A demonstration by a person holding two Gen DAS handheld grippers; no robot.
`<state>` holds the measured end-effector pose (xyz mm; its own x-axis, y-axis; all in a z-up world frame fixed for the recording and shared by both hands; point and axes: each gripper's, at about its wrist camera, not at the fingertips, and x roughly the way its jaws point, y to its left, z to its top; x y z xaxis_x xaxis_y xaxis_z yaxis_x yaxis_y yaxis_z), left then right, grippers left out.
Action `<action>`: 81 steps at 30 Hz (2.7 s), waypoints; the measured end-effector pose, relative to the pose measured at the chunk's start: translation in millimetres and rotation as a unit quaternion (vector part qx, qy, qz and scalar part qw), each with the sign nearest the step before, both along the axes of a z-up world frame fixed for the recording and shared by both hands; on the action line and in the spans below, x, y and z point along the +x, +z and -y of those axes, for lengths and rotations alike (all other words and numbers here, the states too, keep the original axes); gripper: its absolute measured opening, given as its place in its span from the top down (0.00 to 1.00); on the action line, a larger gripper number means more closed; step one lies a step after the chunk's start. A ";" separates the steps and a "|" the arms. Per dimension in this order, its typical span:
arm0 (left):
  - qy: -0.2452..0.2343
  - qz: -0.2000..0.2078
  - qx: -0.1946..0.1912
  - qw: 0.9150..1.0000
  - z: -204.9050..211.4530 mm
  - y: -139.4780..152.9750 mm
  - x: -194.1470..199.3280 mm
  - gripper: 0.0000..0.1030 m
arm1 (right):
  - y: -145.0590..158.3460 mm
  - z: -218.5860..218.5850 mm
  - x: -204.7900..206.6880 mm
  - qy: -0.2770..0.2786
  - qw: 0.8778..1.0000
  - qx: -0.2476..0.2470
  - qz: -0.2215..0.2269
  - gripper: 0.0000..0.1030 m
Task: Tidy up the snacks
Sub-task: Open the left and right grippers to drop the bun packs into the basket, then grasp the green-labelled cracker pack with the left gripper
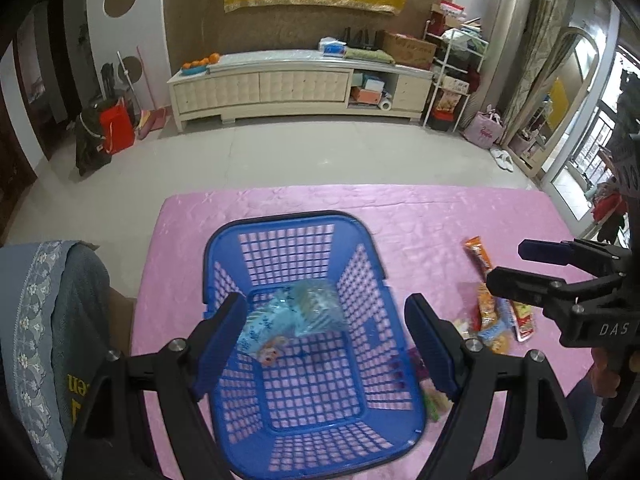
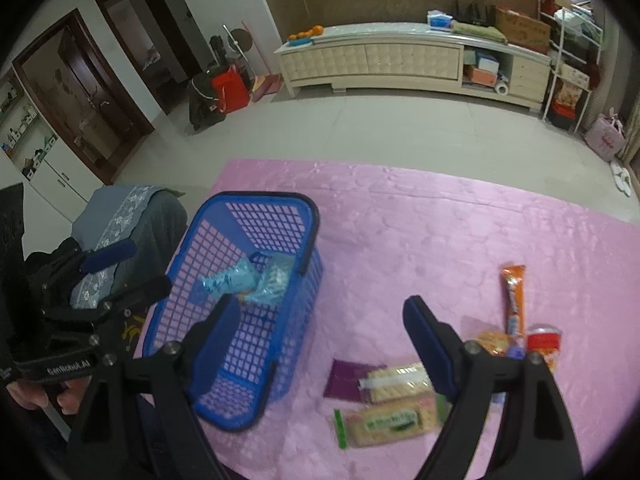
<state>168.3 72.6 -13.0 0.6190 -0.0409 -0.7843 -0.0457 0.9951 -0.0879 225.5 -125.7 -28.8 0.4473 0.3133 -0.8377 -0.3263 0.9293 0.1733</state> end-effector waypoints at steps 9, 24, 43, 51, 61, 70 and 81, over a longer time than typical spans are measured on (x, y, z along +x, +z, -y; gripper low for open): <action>-0.034 0.015 -0.004 0.999 53.9 2.2 -19.6 0.20 | 12.4 50.1 -41.3 -0.016 0.999 -0.016 0.032 0.16; -0.127 0.034 0.011 0.991 126.5 -29.0 -57.6 0.20 | -15.7 107.1 -102.3 -0.037 0.996 -0.043 0.068 0.16; -0.212 0.004 0.052 0.976 176.9 -102.0 -88.0 0.20 | -84.7 140.5 -150.6 -0.046 0.992 -0.076 0.085 0.16; -0.236 -0.014 0.076 0.969 193.1 -128.5 -76.0 0.20 | -118.9 156.1 -152.6 -0.071 0.990 -0.094 0.073 0.16; -0.251 -0.059 0.089 0.962 199.4 -163.9 -36.8 0.20 | -148.8 168.9 -136.1 -0.085 0.991 -0.090 0.044 0.16; -0.264 -0.090 0.113 0.954 207.1 -191.4 -10.9 0.20 | -168.5 169.4 -121.1 -0.088 0.991 -0.095 0.022 0.16; -0.271 -0.101 0.151 0.945 218.6 -208.7 2.0 0.20 | -178.9 178.1 -118.4 -0.103 0.991 -0.088 0.002 0.16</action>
<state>170.3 -146.0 -221.7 0.4068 -0.0645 -0.9112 0.4920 0.8559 0.1591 107.1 -303.8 -207.7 0.4895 0.0641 -0.8696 -0.1274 0.9918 0.0014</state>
